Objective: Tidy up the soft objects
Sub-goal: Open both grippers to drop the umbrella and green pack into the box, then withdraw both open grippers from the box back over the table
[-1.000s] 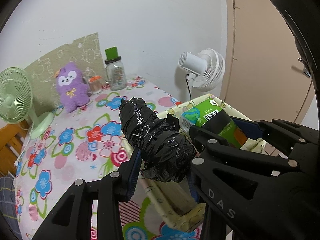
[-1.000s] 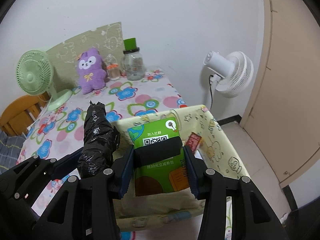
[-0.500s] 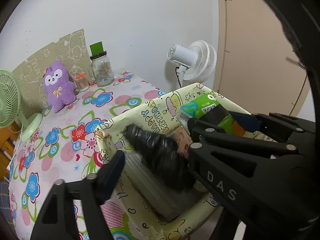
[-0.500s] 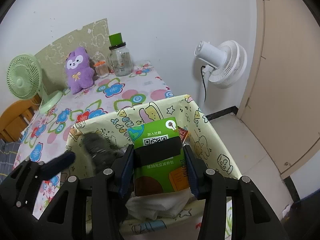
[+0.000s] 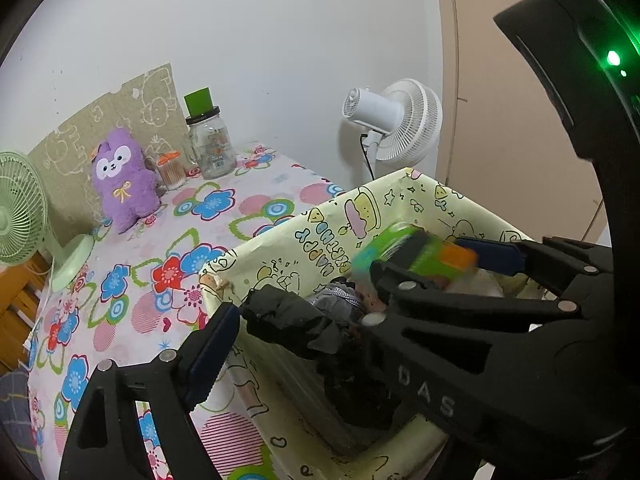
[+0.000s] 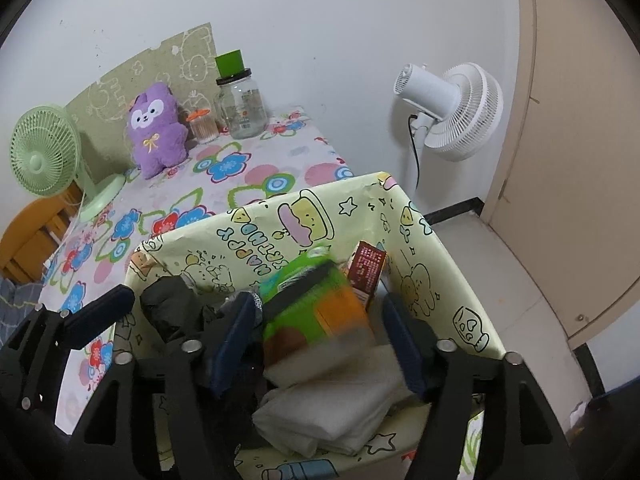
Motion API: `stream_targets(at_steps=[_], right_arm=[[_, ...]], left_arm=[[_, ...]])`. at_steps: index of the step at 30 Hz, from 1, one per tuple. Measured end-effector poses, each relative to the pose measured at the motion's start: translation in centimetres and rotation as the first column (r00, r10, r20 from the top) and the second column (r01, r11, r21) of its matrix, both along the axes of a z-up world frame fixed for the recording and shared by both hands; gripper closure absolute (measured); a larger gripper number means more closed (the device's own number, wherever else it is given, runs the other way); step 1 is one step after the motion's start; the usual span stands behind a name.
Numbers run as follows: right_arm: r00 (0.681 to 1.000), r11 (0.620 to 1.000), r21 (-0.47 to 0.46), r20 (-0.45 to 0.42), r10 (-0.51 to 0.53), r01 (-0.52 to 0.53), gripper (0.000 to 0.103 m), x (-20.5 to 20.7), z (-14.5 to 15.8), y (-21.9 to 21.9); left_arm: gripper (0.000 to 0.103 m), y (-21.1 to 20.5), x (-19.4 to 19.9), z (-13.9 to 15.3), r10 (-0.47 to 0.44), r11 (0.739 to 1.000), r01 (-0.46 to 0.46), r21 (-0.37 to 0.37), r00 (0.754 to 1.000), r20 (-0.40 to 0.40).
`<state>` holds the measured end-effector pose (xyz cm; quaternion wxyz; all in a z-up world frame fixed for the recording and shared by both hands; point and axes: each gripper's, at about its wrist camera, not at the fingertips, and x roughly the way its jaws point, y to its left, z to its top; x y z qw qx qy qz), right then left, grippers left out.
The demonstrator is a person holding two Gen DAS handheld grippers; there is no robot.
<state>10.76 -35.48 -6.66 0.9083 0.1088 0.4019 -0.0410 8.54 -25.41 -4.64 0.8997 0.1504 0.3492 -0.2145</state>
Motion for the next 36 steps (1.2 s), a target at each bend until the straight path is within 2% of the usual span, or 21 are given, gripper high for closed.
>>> stream_targets(at_steps=[4,7,11,23,36], right_arm=[[1.0,1.0,0.0,0.003,0.0,0.0,0.025,-0.2,0.2,0.1],[1.0,1.0,-0.016,0.005,-0.007,0.007,0.019,-0.4,0.5,0.4],[1.0,1.0,-0.026,0.021,0.002,-0.001,0.016,-0.9,1.1,1.2],[0.995,0.997,-0.07,0.087,0.041,-0.035,0.014,-2.6,3.0,5.1],[0.983,0.99,-0.125,0.166,0.083,-0.062,0.007,-4.3,5.0,10.0]], left_arm=[[0.013,0.1,0.0,0.1,-0.002,1.0,0.002,-0.007,1.0,-0.001],[0.007,0.2,-0.3,0.3,0.008,1.0,-0.008,-0.003,1.0,0.009],[0.007,0.8,-0.6,0.5,0.02,1.0,-0.02,-0.011,1.0,0.009],[0.002,4.5,-2.0,1.9,0.071,0.997,-0.07,-0.034,0.996,0.044],[0.0,10.1,-3.0,3.1,0.169,0.983,-0.163,-0.079,0.983,0.065]])
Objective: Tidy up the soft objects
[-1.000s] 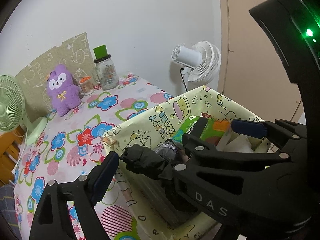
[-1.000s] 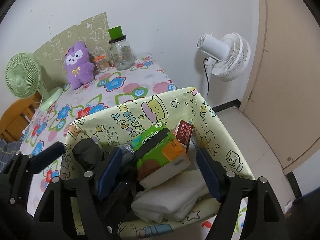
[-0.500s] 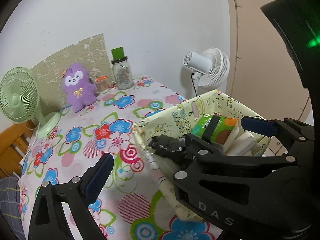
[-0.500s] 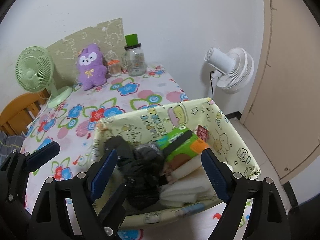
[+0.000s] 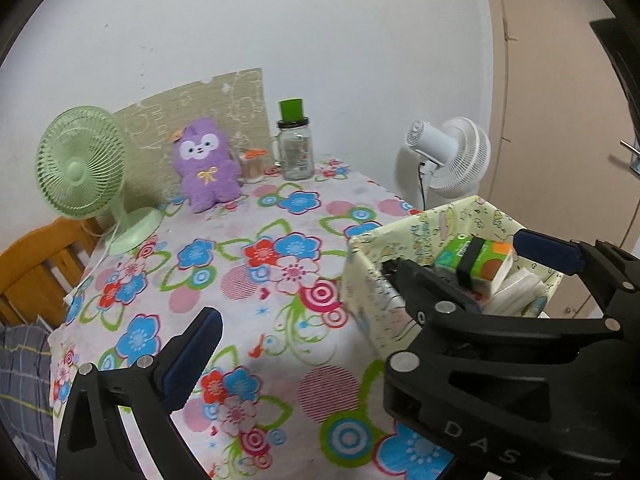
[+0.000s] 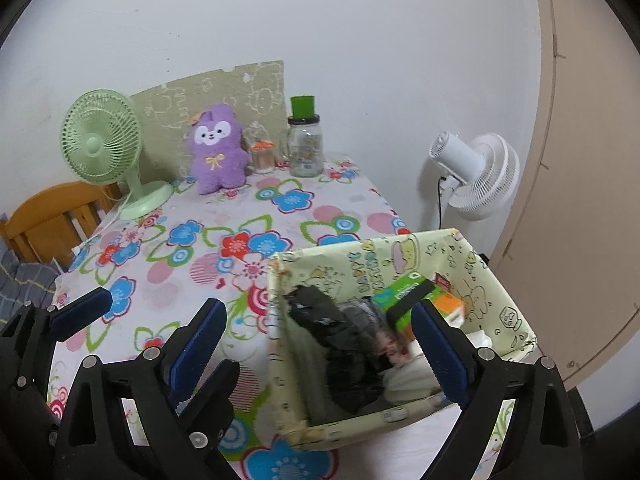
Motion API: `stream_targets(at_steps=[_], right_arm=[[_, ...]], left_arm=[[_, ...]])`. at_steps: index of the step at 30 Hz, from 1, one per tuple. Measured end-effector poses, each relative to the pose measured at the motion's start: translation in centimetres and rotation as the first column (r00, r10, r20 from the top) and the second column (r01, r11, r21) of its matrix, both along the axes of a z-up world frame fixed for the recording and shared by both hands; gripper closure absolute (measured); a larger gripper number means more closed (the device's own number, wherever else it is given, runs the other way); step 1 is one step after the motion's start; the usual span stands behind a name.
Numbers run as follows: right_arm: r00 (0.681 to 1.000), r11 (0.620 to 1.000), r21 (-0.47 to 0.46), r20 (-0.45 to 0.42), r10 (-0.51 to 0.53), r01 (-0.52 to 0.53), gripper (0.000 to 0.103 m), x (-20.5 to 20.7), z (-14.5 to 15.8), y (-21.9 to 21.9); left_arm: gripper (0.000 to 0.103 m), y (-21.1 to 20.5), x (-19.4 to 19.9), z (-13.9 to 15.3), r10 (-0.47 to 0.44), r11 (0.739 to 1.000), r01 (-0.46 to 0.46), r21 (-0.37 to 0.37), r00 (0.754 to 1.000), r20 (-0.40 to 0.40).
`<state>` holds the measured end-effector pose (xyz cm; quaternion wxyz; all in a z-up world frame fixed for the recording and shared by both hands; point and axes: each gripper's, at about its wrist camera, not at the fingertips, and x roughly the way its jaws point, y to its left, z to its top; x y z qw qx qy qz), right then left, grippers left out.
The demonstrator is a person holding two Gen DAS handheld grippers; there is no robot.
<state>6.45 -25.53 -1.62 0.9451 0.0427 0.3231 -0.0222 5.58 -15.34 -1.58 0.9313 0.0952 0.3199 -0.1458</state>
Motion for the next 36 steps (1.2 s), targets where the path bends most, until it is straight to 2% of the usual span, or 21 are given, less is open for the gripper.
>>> stream_targets(at_steps=[10,17,27,36], right_arm=[[0.998,0.998,-0.025,0.035,0.053,-0.052,0.006,-1.1,0.8,3.7],[0.995,0.996,-0.054,0.074,0.071,-0.067,0.006,-2.4,1.5,5.5],[0.986,0.994,-0.053,0.13,0.101,-0.095,0.003,-5.0,2.3,6.1],[0.979,0.995,-0.055,0.186,0.087,-0.078,0.002,-7.4,3.4,5.2]], left_arm=[[0.0,4.5,-0.9,0.3,0.084,0.996,-0.084,-0.003,0.996,0.019],[0.0,8.1,-2.1,0.8,0.173,0.985,-0.173,-0.014,0.984,0.043],[0.0,12.0,-4.8,1.4,0.283,0.959,-0.281,-0.043,0.956,0.073],[0.0,13.4,-7.5,2.7,0.303,0.952,-0.294,-0.078,0.944,0.131]])
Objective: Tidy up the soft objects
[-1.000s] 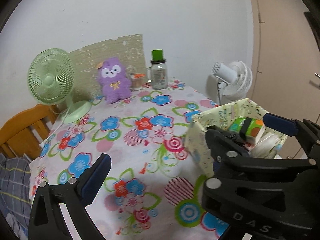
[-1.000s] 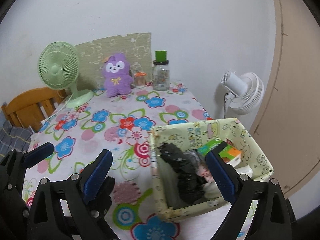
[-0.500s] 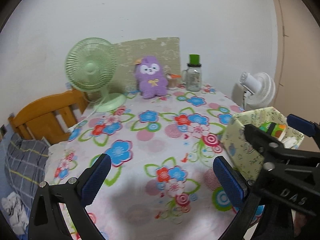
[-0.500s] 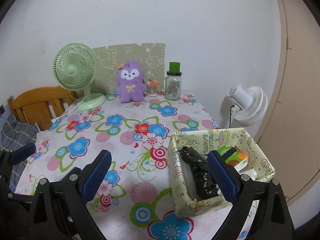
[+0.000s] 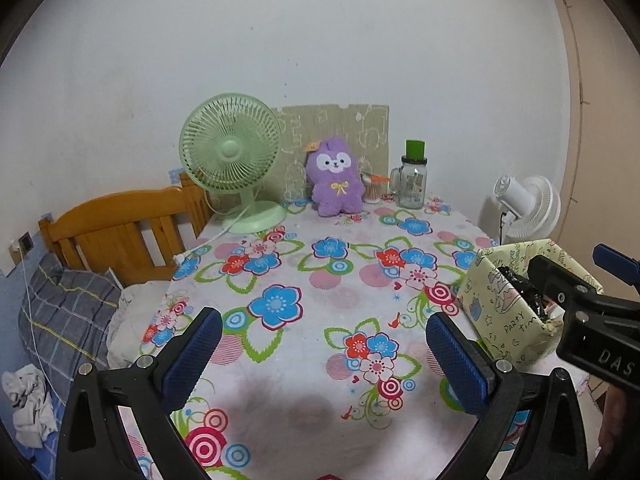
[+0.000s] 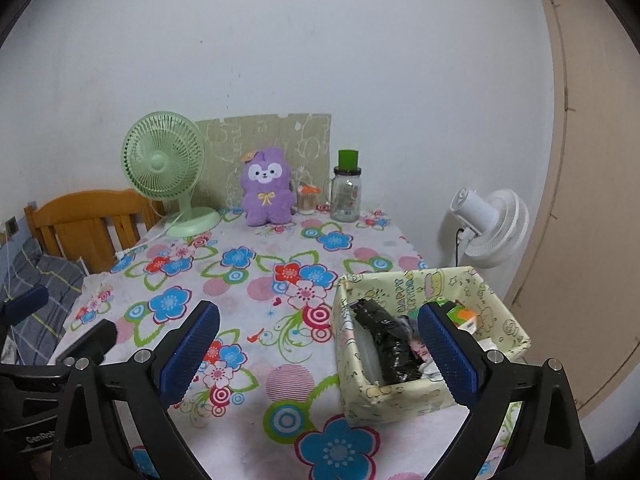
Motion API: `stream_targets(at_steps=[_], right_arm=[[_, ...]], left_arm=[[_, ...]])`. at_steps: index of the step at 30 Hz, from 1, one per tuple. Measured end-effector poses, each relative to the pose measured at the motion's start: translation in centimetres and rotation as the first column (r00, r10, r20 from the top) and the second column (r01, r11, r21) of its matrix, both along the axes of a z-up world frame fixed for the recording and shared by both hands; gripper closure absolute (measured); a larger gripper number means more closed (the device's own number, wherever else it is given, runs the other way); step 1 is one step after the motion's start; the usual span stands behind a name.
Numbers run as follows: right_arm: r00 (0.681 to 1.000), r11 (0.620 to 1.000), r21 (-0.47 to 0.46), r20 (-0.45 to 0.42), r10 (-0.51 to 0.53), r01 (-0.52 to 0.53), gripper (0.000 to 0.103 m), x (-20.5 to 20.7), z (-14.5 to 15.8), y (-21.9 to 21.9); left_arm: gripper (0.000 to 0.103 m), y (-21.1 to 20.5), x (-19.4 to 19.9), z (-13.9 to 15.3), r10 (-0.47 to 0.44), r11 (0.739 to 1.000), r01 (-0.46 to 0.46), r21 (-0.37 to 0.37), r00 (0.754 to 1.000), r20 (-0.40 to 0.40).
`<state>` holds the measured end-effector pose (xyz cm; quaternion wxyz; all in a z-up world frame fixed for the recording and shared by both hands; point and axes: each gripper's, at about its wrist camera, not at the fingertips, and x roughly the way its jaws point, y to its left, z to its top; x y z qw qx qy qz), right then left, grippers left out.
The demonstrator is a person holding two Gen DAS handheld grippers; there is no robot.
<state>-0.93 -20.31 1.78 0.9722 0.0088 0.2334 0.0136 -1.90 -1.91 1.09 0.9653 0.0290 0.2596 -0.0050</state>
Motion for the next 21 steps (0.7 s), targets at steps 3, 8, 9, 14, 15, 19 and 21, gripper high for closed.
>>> stream_targets(at_steps=[3,8,9,14,15,19,21], right_arm=[[1.0,1.0,0.006,0.018,-0.001,0.001,0.0,-0.6,0.2,-0.2],[1.0,1.0,0.012,0.031,0.001,-0.001,0.0,-1.2,0.2,-0.2],[1.0,1.0,0.015,0.031,0.0,0.0,0.0,-1.2,0.2,-0.2],[0.999,1.0,0.014,0.033,-0.001,0.0,0.0,-1.2,0.1,-0.2],[0.999,1.0,0.014,0.034,-0.001,0.0,0.0,-1.1,0.2,-0.2],[0.999,1.0,0.018,0.034,-0.002,0.001,0.0,-1.0,0.1,-0.1],[1.0,1.0,0.016,0.028,-0.001,0.0,0.0,-0.9,0.0,0.0]], left_arm=[[0.0,0.2,-0.9,0.5,0.0,1.0,0.0,-0.001,1.0,0.031],[0.0,0.1,-1.4,0.7,-0.008,1.0,0.009,-0.003,0.998,0.057],[0.0,0.0,-1.4,0.7,-0.009,1.0,0.009,-0.002,0.998,0.056],[0.0,0.0,-1.5,0.9,-0.017,1.0,0.018,-0.019,0.998,0.065],[0.0,0.0,-1.5,0.9,-0.019,1.0,0.021,-0.022,0.997,0.069],[0.0,0.1,-1.4,0.9,-0.023,0.999,0.025,-0.034,0.998,0.066],[0.0,0.1,-1.3,0.9,-0.021,0.999,0.023,-0.036,0.998,0.062]])
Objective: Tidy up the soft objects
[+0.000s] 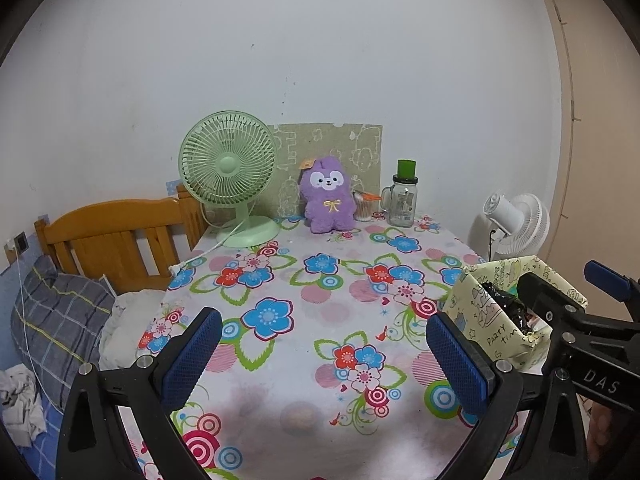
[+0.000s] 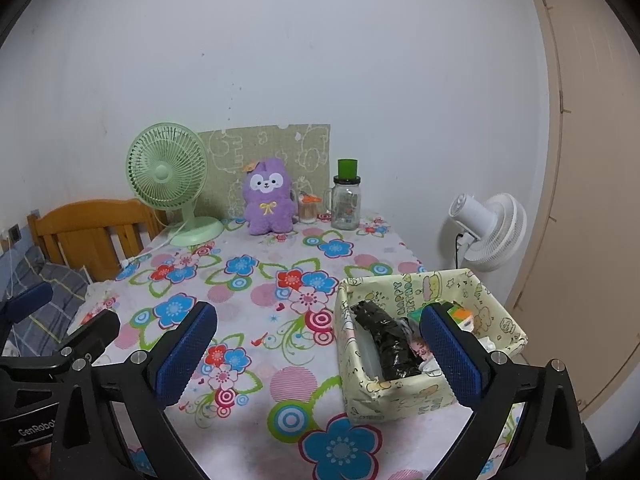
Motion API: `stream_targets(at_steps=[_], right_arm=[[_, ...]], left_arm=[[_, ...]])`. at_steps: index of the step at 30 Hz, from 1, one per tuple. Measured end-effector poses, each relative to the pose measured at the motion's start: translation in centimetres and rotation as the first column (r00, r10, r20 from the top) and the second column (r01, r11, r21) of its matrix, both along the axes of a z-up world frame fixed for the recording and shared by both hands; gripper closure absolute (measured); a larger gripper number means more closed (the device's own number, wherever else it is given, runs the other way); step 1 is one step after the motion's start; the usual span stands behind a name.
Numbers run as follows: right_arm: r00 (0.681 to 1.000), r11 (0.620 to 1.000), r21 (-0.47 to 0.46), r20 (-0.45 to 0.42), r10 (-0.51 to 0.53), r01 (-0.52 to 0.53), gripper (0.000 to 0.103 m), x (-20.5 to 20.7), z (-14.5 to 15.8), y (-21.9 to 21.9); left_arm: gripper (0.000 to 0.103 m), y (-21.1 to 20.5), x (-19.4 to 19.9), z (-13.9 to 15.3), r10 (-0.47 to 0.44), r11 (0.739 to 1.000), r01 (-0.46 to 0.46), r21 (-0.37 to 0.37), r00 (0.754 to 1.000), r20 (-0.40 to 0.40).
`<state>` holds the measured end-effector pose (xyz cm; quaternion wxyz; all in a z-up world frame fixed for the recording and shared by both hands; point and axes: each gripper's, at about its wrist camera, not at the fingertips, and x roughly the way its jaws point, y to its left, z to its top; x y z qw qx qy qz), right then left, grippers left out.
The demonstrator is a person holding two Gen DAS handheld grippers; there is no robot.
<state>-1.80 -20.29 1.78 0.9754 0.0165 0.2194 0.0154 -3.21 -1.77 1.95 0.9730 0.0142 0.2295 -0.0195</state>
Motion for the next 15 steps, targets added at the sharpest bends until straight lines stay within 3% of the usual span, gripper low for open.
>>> stream_targets(at_steps=[15], right_arm=[[1.0,1.0,-0.005,0.019,-0.004,0.004,0.0,0.16,0.03,0.55]], left_arm=[[0.0,0.21,-0.28,0.5,0.005,1.0,-0.005,-0.014,1.0,0.02]])
